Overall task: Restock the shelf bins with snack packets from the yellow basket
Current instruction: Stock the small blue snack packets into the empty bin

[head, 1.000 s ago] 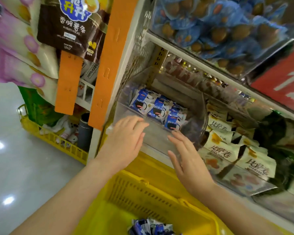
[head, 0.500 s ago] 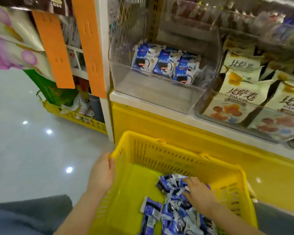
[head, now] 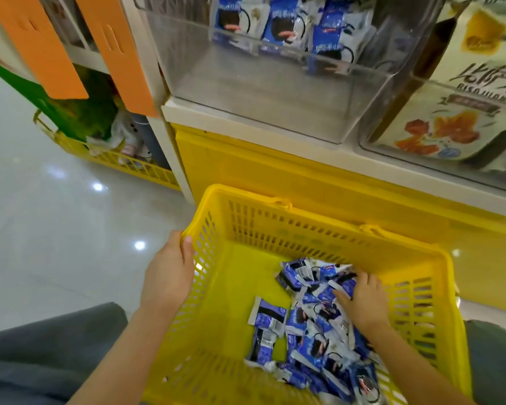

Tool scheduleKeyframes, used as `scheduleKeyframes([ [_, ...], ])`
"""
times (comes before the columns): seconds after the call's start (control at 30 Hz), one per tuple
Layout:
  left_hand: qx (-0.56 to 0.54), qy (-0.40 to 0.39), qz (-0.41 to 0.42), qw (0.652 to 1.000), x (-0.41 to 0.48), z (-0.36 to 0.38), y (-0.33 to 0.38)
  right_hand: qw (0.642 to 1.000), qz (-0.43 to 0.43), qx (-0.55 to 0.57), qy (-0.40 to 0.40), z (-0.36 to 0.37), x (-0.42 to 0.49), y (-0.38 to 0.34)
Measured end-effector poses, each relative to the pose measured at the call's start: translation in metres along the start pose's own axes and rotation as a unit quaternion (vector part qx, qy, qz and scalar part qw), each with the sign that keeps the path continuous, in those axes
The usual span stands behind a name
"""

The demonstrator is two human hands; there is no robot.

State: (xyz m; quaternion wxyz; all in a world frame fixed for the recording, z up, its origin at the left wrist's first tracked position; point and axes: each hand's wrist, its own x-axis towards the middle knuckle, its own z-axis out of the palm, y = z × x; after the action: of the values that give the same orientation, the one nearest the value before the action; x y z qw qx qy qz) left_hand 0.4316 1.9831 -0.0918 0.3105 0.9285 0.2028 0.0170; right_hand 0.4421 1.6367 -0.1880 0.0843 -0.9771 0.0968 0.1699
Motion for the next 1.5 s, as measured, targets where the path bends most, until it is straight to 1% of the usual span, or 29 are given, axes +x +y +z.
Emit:
scheduleKeyframes([
  [0.07, -0.005, 0.002, 0.007, 1.0, 0.0, 0.001, 0.0, 0.995, 0.033, -0.025, -0.093, 0.002, 0.008, 0.005],
  [0.1, -0.006, 0.003, 0.009, 1.0, 0.0, 0.001, -0.001, 0.992, 0.034, -0.044, -0.111, 0.003, 0.01, 0.007],
  [0.2, 0.017, 0.008, 0.013, 1.0, 0.0, 0.001, -0.002, 0.995, 0.027, -0.044, -0.087, 0.0, 0.013, 0.008],
  [0.27, 0.033, 0.009, 0.011, 0.999, 0.0, 0.002, -0.002, 0.995, 0.021, -0.04, -0.089, -0.004, 0.01, 0.006],
  [0.4, 0.059, -0.004, 0.002, 0.998, -0.002, -0.001, 0.002, 0.995, -0.011, 0.023, -0.099, -0.017, -0.007, -0.008],
  [0.5, 0.127, 0.022, 0.068, 0.989, -0.011, 0.0, 0.01, 0.99, -0.05, 0.076, -0.108, -0.035, -0.026, -0.029],
  [0.57, 0.11, 0.009, 0.125, 0.986, -0.023, 0.004, 0.021, 0.984, -0.071, 0.121, -0.111, -0.047, -0.04, -0.046],
  [0.6, 0.083, -0.02, 0.148, 0.985, -0.031, 0.008, 0.028, 0.977, -0.074, 0.158, -0.119, -0.053, -0.048, -0.054],
  [0.63, 0.035, -0.067, 0.153, 0.985, -0.041, 0.013, 0.035, 0.967, -0.073, 0.202, -0.133, -0.059, -0.056, -0.062],
  [0.67, -0.018, -0.13, 0.143, 0.981, -0.051, 0.018, 0.04, 0.954, -0.074, 0.247, -0.152, -0.065, -0.064, -0.069],
  [0.73, -0.096, -0.278, 0.105, 0.95, -0.071, 0.027, 0.049, 0.924, -0.075, 0.328, -0.182, -0.074, -0.08, -0.08],
  [0.77, -0.121, -0.335, 0.091, 0.93, -0.079, 0.03, 0.05, 0.908, -0.073, 0.366, -0.192, -0.079, -0.088, -0.085],
  [0.8, -0.15, -0.376, 0.078, 0.911, -0.086, 0.033, 0.05, 0.897, -0.072, 0.39, -0.192, -0.083, -0.096, -0.088],
  [0.87, -0.221, -0.418, 0.045, 0.88, -0.095, 0.034, 0.052, 0.897, -0.077, 0.4, -0.168, -0.089, -0.11, -0.091],
  [0.9, -0.25, -0.42, 0.038, 0.871, -0.098, 0.033, 0.053, 0.906, -0.085, 0.387, -0.148, -0.089, -0.114, -0.089],
  [0.97, -0.282, -0.408, 0.033, 0.868, -0.102, 0.031, 0.054, 0.929, -0.105, 0.343, -0.094, -0.091, -0.118, -0.083],
  [1.03, -0.287, -0.407, 0.034, 0.866, -0.107, 0.029, 0.054, 0.923, -0.115, 0.364, -0.056, -0.092, -0.119, -0.077],
  [1.1, -0.284, -0.424, 0.04, 0.859, -0.11, 0.027, 0.054, 0.909, -0.115, 0.397, -0.049, -0.093, -0.122, -0.073],
  [1.17, -0.281, -0.439, 0.043, 0.852, -0.111, 0.026, 0.055, 0.902, -0.098, 0.418, -0.047, -0.094, -0.123, -0.068],
  [1.27, -0.282, -0.468, 0.037, 0.836, -0.114, 0.026, 0.058, 0.901, -0.078, 0.426, -0.035, -0.092, -0.125, -0.062],
  [1.33, -0.304, -0.482, 0.024, 0.821, -0.117, 0.027, 0.061, 0.901, -0.09, 0.422, -0.041, -0.088, -0.128, -0.062],
  [1.37, -0.315, -0.478, 0.016, 0.82, -0.119, 0.029, 0.061, 0.898, -0.099, 0.424, -0.053, -0.086, -0.129, -0.064],
  [1.43, -0.319, -0.446, -0.001, 0.836, -0.121, 0.034, 0.061, 0.888, -0.109, 0.44, -0.081, -0.079, -0.128, -0.065],
  [1.47, -0.313, -0.428, -0.009, 0.848, -0.121, 0.036, 0.061, 0.889, -0.108, 0.437, -0.083, -0.076, -0.125, -0.061],
  [1.5, -0.306, -0.413, -0.019, 0.858, -0.12, 0.038, 0.059, 0.901, -0.105, 0.414, -0.068, -0.072, -0.119, -0.055],
])
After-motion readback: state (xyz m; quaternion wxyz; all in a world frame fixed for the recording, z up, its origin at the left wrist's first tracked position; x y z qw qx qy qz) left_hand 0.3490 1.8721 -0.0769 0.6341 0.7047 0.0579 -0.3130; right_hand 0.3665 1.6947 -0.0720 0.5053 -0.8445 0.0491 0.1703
